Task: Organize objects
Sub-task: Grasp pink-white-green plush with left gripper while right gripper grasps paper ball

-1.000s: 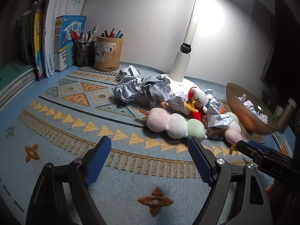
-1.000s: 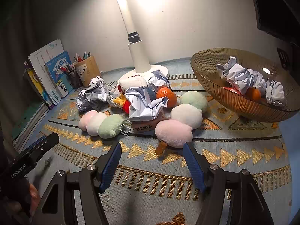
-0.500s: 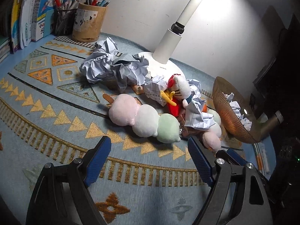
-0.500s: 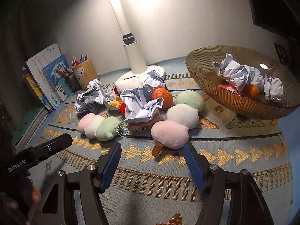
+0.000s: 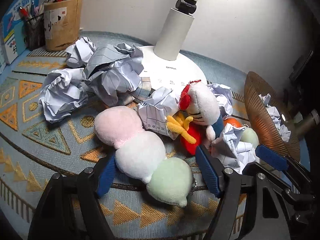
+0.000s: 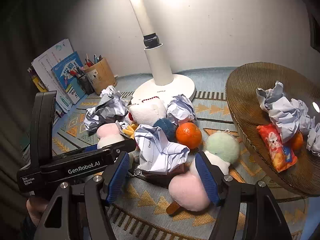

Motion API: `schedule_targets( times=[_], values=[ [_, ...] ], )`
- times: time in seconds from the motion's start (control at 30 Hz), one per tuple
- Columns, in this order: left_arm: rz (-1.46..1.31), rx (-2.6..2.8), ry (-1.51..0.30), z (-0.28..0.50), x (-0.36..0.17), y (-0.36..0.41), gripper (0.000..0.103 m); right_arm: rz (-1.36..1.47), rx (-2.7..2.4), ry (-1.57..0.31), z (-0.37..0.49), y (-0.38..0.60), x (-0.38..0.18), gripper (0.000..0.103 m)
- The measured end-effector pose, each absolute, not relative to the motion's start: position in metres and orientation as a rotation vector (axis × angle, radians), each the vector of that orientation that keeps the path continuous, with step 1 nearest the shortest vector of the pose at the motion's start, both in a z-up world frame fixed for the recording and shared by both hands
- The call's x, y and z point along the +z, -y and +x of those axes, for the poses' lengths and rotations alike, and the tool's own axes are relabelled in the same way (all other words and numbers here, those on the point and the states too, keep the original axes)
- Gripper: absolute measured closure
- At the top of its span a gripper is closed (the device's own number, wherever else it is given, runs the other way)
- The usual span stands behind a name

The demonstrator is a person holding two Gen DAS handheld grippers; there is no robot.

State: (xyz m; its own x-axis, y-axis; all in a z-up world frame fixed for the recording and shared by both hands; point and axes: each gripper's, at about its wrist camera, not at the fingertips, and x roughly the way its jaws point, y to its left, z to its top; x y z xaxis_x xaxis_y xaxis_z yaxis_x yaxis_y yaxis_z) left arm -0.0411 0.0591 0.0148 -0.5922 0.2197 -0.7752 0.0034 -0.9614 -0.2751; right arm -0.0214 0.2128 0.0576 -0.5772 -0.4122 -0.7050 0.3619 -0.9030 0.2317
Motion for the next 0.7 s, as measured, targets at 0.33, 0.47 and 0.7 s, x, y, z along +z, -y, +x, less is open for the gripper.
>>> schedule_targets(
  times=[0.33, 0.47, 0.7],
  values=[
    [-1.278, 2.642, 0.397, -0.014, 0.016, -0.04, 0.065, 1.173, -2.432, 0.074, -0.038, -0.196, 0.036, 0.041],
    [-1.241, 2.57, 0.415, 0.009, 0.024, -0.028, 0.072, 1.074, -2.46, 0.049, -0.018, -0.198, 0.056, 0.056],
    [-1.146, 2.348, 0.291, 0.048, 0.039, -0.026, 0.071, 0.975, -2.473, 0.084, 0.042, -0.223, 0.085, 0.056]
  ],
)
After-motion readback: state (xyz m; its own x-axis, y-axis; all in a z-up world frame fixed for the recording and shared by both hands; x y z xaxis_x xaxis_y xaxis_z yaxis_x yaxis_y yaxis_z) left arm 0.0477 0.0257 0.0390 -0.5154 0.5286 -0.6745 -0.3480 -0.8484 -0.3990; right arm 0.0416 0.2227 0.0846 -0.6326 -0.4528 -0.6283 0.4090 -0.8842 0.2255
